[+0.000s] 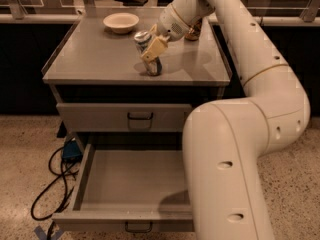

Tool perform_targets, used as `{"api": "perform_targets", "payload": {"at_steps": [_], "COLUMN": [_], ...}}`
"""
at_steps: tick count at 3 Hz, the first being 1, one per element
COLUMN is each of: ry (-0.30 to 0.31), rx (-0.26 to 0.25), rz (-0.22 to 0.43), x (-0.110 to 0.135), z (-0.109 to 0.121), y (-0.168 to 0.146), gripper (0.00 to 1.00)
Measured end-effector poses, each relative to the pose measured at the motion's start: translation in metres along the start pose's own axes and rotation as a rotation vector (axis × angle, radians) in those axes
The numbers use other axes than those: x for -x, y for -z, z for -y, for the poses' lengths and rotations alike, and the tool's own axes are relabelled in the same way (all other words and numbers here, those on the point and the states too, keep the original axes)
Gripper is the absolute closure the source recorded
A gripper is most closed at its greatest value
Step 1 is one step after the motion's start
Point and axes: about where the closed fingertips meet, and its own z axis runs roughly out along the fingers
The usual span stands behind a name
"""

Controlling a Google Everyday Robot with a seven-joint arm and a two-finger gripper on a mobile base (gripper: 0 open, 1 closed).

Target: Pick redbull can from middle drawer and place on counter

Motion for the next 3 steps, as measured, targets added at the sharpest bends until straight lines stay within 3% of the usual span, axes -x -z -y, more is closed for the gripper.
{"api": "perform_targets", "payload": {"at_steps": [1,3], "ry": [0.023,0.023], "rx": [-0.048,-0.049], "rz": [0.009,0.009], "x": [0.0099,0.0099], "z": [0.0099,0.0099], "y": [0.0145,0.0145], "gripper": [0.81,0.34]}}
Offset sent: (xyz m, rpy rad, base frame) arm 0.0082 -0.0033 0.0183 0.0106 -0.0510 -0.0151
